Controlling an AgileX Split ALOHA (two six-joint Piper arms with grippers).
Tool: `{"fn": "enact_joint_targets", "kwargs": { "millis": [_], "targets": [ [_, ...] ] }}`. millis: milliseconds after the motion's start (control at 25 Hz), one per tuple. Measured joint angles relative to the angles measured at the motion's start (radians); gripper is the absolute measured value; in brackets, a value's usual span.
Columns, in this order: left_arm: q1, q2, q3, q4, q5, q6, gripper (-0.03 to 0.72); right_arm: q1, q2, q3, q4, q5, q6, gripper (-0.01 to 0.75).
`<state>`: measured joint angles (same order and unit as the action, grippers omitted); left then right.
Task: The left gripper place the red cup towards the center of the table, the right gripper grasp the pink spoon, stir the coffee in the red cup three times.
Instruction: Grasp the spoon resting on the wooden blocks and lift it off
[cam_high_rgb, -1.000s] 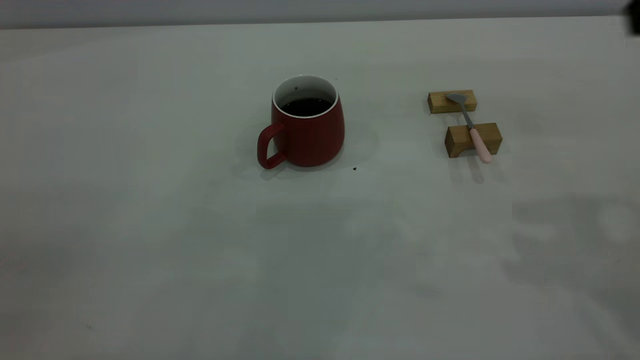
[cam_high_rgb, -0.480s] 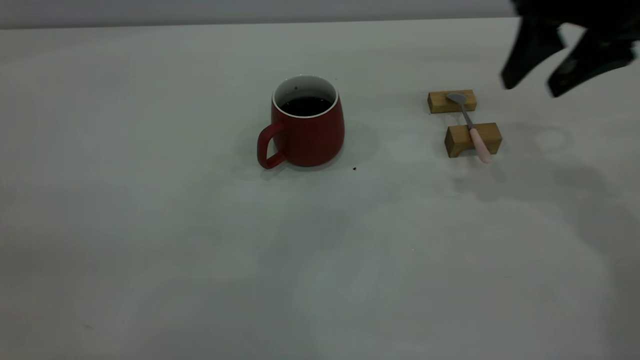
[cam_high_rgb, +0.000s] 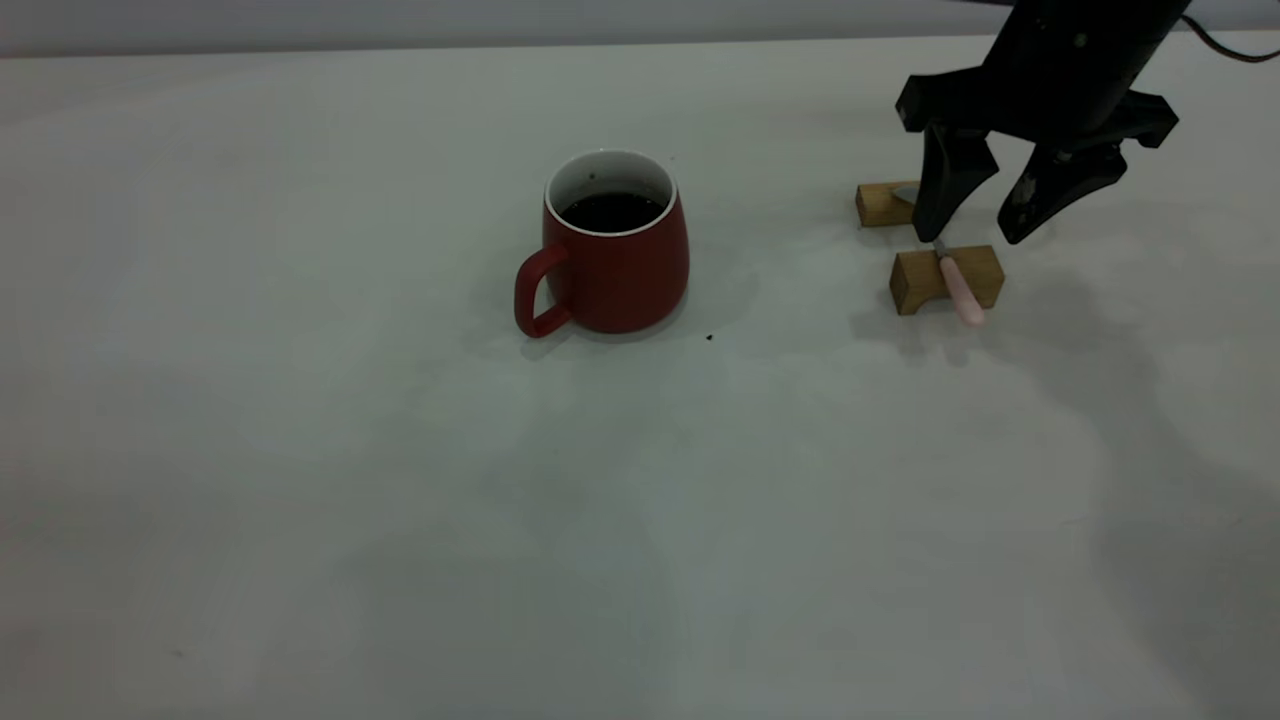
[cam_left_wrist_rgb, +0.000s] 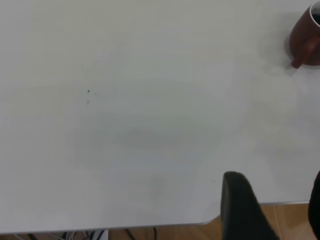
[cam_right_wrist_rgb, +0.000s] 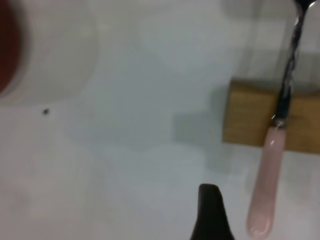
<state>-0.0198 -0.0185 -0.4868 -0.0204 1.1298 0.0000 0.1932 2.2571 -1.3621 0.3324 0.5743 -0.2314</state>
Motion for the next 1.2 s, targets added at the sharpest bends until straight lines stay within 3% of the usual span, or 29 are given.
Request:
{"fn": "enact_joint_targets", "kwargs": {
  "millis": [800,880,1000,1120,1200],
  "targets": [
    [0.0,0.0,0.0,0.001,0.0,0.0,0.407,0.0,0.172,-0.037,-0.049,-0.051,0.055,0.573],
    [0.0,0.0,0.0,0.001,0.0,0.0,0.407,0.0,0.172,-0.037,-0.05,-0.051,0.055,0.528],
    [0.0,0.0,0.0,0.001,0.0,0.0,0.407,0.0,0.172,-0.037,-0.069,-0.04,0.055,0.382],
    [0.0,0.0,0.0,0.001,0.0,0.0,0.407,0.0,0.172,-0.038,-0.099,-0.035,0.056,0.136],
    [0.0,0.0,0.0,0.001,0.0,0.0,0.407,-0.001,0.168,-0.038,-0.112,-0.026,0.059,0.115]
  ]
}}
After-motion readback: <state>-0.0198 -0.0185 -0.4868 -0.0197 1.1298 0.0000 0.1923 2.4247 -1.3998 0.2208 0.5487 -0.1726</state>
